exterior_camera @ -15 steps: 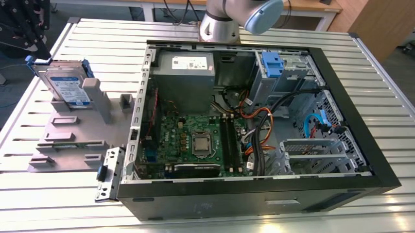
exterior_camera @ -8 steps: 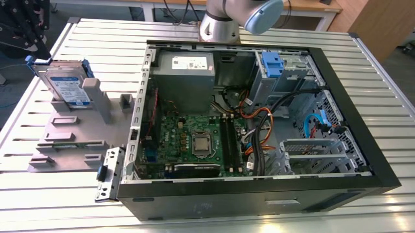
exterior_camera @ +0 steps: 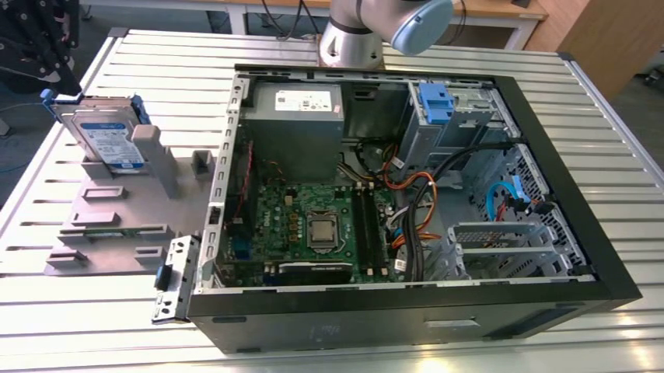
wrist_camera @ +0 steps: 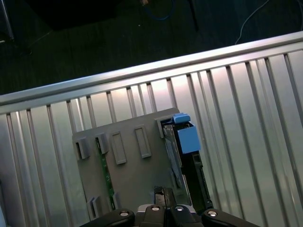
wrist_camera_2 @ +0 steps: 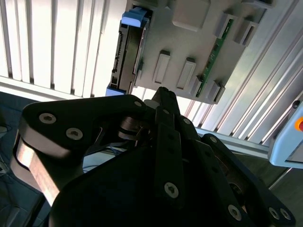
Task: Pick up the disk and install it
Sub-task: 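Pick up the disk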
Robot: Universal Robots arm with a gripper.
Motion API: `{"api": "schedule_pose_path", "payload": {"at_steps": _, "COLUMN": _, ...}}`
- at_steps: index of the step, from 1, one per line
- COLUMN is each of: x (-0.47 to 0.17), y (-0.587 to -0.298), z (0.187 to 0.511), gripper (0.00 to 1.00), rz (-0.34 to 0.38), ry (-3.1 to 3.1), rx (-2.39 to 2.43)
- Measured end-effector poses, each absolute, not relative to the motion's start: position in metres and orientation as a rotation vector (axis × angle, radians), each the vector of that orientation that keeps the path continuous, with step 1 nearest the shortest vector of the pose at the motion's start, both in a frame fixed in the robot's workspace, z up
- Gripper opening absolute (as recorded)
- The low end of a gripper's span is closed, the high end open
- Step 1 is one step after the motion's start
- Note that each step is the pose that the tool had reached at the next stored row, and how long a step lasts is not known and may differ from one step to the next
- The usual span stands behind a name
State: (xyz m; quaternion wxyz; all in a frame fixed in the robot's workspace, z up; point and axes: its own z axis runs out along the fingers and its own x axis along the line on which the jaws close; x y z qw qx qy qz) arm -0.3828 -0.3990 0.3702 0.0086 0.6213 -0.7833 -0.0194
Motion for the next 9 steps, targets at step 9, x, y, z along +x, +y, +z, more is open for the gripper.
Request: {"api": "schedule_pose_path", "payload": {"at_steps": 9, "x": -0.3828, "y": -0.399, "z": 0.3702, "gripper": 0.11, "rz": -0.061, "ry": -2.438, "rx": 1.953}}
